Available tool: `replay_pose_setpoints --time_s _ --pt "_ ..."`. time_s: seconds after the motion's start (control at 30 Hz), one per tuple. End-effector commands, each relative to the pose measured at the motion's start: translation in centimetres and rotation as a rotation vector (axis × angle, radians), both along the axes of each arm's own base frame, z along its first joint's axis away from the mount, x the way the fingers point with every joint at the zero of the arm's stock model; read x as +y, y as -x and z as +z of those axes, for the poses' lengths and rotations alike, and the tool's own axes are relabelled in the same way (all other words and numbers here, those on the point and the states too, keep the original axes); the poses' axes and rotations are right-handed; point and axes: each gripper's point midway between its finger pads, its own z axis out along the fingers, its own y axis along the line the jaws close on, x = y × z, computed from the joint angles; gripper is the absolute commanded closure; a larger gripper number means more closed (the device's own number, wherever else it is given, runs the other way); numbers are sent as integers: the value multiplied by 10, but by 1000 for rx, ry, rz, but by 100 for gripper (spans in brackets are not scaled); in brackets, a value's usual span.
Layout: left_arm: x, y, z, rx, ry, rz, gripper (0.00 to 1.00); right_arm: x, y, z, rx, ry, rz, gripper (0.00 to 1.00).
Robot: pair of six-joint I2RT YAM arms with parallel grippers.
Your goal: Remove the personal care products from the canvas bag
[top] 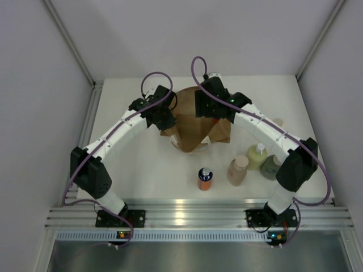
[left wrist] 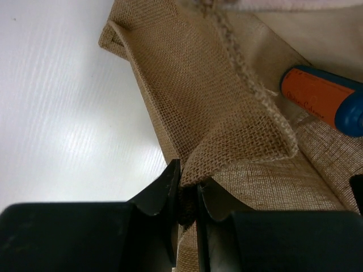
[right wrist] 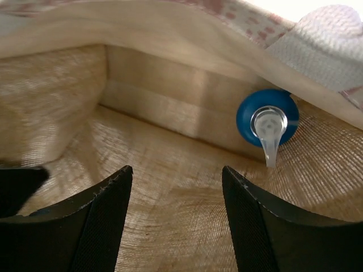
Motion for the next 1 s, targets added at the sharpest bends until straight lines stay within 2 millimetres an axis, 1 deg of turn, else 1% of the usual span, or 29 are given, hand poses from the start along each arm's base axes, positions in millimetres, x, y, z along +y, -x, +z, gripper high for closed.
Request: replay_pose_setpoints --time_s 0.0,0.03,0.07,0.1,0.13,0.17,0.2,0.27,0.3,0.33,0.37,0.4,0.43,0.47,0.5,0.53,0.57,0.6,0.63,0.67,0.7,0.73,0.77,0.8,0.83,0.87,0.9,0.93,0.97 --pt "2 18 -16 72 46 63 100 -16 2 1 24 38 -65 37" --pt "0 17 -15 63 62 64 100 -19 1 3 21 55 -78 37" --pt "-4 15 -13 61 79 65 100 -26 -5 -3 20 98 -113 37" --pt "-8 14 -14 70 91 57 100 -27 -10 4 9 108 -119 37" --pt "-10 12 -14 72 98 53 100 -30 -14 3 15 124 -130 37" --pt "-14 9 -10 65 108 51 100 -36 -15 -10 52 176 -144 37" --pt "-18 7 -16 84 105 37 100 -34 -20 -2 38 185 -136 37" --pt "-24 0 -12 76 108 15 100 -40 -26 -8 44 248 -149 36" --pt "-26 -2 -17 89 104 11 100 -41 -29 -4 27 262 -147 36" --pt "-28 -3 -18 92 105 4 100 -47 -35 -9 37 275 -155 39" --pt "-30 -7 -16 84 106 -7 100 -48 -35 -17 70 278 -139 41" --pt "-31 -10 -19 90 101 -12 100 -54 -38 -21 90 290 -141 41" --pt "-31 -13 -18 86 103 -16 100 -64 -42 -31 118 311 -156 42" --pt "-31 -18 -13 76 110 -22 100 -67 -42 -32 127 322 -153 42" --pt "-32 -20 -12 75 113 -28 100 -68 -41 -30 128 324 -143 42" --pt "-32 -21 -8 68 117 -31 100 -64 -39 -25 124 302 -125 41" --pt "-32 -21 -5 63 123 -37 100 -55 -34 -18 132 246 -81 41" --pt "-31 -20 1 50 132 -35 100 -48 -29 -13 142 216 -51 41" --pt "-31 -18 4 48 138 -35 100 -40 -23 -10 155 185 -30 42" --pt "-28 -14 0 58 134 -28 100 -34 -17 -9 165 170 -23 42" --pt "-25 -11 4 49 136 -21 100 -28 -9 -15 183 157 -40 42" --pt "-23 -9 4 50 139 -10 100 -16 1 -17 178 160 -36 38" --pt "-20 -4 -4 68 128 -5 100 -12 5 -21 182 166 -54 36" --pt "-18 -2 -4 70 128 -4 100 -6 13 -31 201 149 -94 35" --pt "-17 1 -7 74 125 -3 100 10 15 -36 190 122 -78 35" --pt "-14 4 -14 92 111 -3 100 15 18 -43 204 108 -79 35" --pt "-12 5 -14 89 106 -2 100 23 20 -49 212 105 -61 35" --pt "-10 7 -18 96 97 -2 100 32 17 -55 211 101 -32 33" --pt "-10 9 -20 100 92 -1 100 39 16 -56 206 99 -6 32"
